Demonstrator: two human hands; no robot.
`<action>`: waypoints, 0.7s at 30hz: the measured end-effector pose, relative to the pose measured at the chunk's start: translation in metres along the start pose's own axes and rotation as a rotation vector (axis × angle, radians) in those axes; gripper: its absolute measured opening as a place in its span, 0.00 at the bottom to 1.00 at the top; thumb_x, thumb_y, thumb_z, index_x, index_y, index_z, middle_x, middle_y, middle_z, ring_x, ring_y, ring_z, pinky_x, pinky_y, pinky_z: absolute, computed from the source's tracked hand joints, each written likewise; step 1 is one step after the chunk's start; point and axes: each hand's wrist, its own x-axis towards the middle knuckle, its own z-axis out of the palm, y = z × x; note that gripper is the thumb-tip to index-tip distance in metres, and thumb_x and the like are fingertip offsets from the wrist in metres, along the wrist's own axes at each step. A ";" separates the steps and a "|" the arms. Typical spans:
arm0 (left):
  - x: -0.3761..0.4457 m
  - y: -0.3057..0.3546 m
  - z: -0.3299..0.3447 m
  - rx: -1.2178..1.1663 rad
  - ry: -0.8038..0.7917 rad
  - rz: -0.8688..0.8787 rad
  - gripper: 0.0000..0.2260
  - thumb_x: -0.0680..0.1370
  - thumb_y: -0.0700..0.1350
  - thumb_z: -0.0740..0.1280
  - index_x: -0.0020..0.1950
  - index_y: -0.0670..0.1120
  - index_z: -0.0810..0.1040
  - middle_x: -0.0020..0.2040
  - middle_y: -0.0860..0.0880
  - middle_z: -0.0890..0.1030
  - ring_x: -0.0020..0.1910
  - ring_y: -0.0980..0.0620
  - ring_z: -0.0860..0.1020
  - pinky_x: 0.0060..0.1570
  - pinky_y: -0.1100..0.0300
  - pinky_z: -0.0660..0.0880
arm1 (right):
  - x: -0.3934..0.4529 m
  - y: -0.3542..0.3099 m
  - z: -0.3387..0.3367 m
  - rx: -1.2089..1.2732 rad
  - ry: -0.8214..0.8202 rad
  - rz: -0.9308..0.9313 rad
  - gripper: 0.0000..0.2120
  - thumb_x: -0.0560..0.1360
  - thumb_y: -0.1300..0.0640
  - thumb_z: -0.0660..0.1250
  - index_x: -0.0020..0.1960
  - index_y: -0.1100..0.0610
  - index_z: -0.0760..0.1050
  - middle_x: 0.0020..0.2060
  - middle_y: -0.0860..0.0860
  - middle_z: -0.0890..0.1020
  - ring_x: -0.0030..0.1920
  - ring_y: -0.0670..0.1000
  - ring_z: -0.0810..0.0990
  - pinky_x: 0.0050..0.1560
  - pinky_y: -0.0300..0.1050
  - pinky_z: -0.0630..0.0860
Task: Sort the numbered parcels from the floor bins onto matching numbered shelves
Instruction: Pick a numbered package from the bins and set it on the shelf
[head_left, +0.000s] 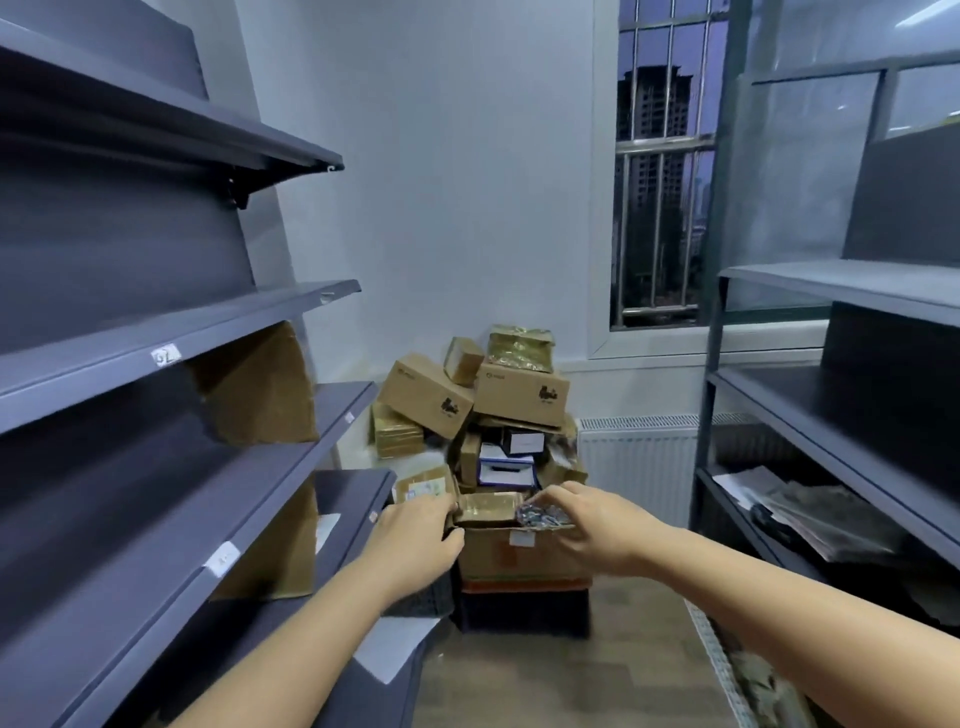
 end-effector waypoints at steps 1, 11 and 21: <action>0.020 -0.001 0.003 0.006 -0.003 0.007 0.15 0.80 0.53 0.58 0.64 0.50 0.73 0.60 0.48 0.78 0.58 0.46 0.76 0.53 0.54 0.73 | 0.015 0.012 0.001 -0.005 0.000 0.008 0.21 0.78 0.53 0.62 0.70 0.49 0.66 0.68 0.50 0.72 0.64 0.53 0.73 0.62 0.48 0.72; 0.265 0.004 0.011 -0.005 0.019 0.027 0.18 0.81 0.51 0.57 0.69 0.48 0.71 0.66 0.48 0.75 0.63 0.46 0.73 0.64 0.50 0.69 | 0.205 0.154 -0.021 -0.036 0.033 0.006 0.22 0.79 0.53 0.62 0.72 0.52 0.64 0.68 0.51 0.71 0.64 0.53 0.73 0.63 0.48 0.71; 0.472 -0.009 0.036 0.020 0.019 -0.003 0.17 0.81 0.53 0.57 0.68 0.49 0.71 0.65 0.50 0.76 0.62 0.49 0.74 0.62 0.52 0.67 | 0.376 0.278 -0.025 0.006 -0.021 0.046 0.24 0.78 0.56 0.62 0.73 0.53 0.64 0.70 0.52 0.69 0.68 0.52 0.70 0.66 0.46 0.69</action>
